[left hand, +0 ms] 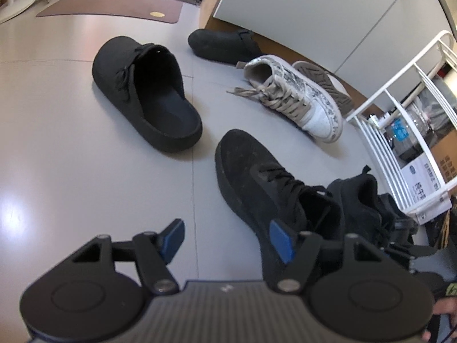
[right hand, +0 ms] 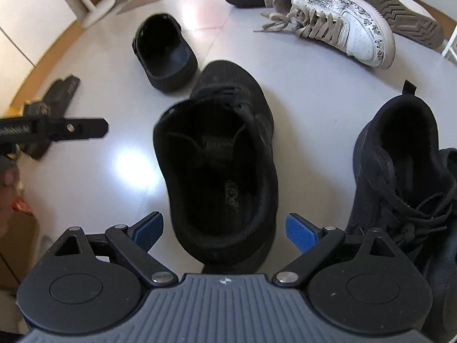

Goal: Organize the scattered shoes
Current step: 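Lower the second sneaker beside the first and open the left gripper, then push the second sneaker against the first with the right gripper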

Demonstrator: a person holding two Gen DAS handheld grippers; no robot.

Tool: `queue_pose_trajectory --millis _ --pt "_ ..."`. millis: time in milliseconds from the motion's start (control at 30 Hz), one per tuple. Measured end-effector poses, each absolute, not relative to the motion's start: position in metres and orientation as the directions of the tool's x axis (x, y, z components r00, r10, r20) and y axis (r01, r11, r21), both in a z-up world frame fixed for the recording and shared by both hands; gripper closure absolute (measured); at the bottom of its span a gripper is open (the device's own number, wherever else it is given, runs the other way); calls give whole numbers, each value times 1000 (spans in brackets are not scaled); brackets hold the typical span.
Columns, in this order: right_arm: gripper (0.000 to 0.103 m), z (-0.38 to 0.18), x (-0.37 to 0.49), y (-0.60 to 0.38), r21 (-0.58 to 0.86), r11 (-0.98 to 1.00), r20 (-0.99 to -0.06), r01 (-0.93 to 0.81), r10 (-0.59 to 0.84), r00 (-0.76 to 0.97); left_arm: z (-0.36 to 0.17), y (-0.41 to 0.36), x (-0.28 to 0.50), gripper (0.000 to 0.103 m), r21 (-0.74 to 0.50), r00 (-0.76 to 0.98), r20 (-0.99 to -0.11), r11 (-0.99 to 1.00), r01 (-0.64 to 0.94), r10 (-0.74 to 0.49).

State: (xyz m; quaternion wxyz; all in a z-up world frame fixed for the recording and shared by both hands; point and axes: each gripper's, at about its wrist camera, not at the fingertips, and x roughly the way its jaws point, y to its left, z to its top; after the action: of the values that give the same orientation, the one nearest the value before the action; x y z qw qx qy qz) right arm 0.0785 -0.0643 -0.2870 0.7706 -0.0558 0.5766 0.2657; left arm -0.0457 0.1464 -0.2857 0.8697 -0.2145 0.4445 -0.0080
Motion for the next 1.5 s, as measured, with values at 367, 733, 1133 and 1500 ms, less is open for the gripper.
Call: queue_pose_trajectory --millis 367,733,1133,1500 --pt "27 -282 74 -67 201 824 -904 -529 365 225 -290 141 -47 35 -396 594 -772 902 -173 -226" --pt "35 -278 89 -83 144 842 -900 -520 330 286 -296 130 -45 35 -393 574 -785 904 -168 -234" --pt "51 -271 97 -96 99 896 -883 -433 280 377 -299 126 -45 35 -393 573 -784 905 -160 -240" --pt "45 -236 99 -107 291 876 -775 -385 452 442 -300 125 -45 35 -378 566 -795 909 -176 -221"
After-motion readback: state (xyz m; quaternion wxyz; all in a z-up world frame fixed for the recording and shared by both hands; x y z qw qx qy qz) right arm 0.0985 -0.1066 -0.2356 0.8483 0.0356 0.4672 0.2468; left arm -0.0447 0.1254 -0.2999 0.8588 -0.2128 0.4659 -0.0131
